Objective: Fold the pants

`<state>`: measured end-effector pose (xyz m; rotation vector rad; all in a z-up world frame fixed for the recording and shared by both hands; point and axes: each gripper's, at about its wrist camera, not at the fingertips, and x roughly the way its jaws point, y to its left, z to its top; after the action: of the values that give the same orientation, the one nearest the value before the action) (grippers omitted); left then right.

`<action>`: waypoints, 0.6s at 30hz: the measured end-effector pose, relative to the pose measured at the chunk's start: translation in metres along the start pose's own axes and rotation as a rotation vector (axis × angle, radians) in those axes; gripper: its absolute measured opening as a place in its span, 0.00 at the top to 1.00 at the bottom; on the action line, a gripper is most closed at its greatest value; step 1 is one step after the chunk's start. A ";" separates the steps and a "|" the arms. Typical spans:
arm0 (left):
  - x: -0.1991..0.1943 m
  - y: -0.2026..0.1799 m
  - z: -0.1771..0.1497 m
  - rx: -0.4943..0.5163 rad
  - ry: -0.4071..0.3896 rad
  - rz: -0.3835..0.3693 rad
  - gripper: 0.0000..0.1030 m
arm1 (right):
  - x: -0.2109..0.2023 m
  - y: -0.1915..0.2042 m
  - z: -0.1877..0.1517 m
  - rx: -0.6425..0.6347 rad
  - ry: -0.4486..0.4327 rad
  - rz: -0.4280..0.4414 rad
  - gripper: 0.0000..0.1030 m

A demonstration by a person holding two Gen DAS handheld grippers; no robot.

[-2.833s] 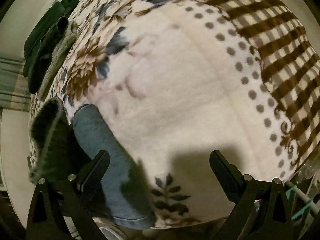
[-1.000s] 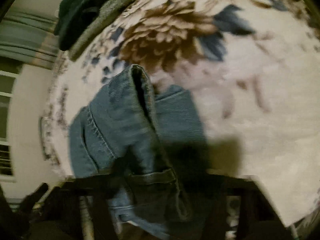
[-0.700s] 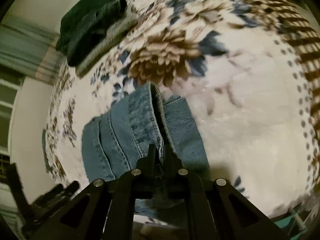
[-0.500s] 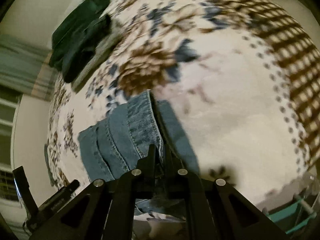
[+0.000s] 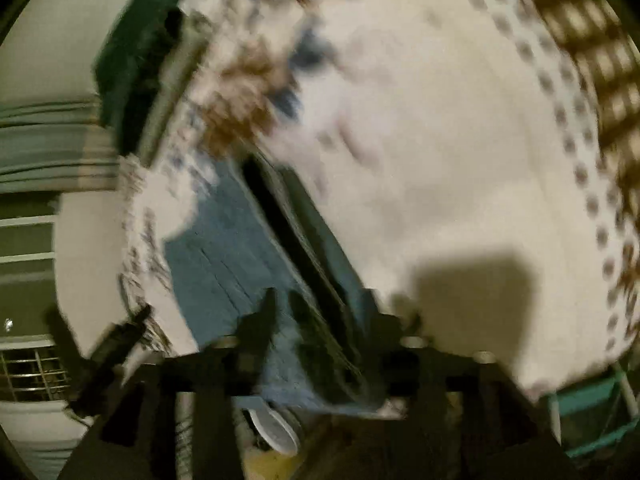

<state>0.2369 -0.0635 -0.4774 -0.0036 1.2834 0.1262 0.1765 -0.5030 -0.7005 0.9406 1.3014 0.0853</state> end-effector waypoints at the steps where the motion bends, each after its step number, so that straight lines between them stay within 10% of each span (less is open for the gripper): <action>1: 0.001 0.000 0.002 0.003 -0.002 0.000 0.31 | -0.004 0.003 0.006 0.003 -0.022 0.021 0.32; 8: 0.006 0.005 0.015 -0.002 -0.007 0.004 0.31 | 0.053 0.022 0.041 -0.003 0.088 0.070 0.34; 11: 0.008 0.008 0.023 -0.014 -0.011 -0.009 0.31 | 0.059 0.041 0.031 -0.120 0.047 -0.055 0.85; 18: 0.014 -0.001 0.051 -0.006 -0.029 -0.108 0.31 | -0.012 0.020 -0.003 0.065 -0.133 -0.156 0.88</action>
<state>0.2898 -0.0596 -0.4767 -0.0761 1.2512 0.0378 0.1790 -0.4952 -0.6788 0.8815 1.2551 -0.1398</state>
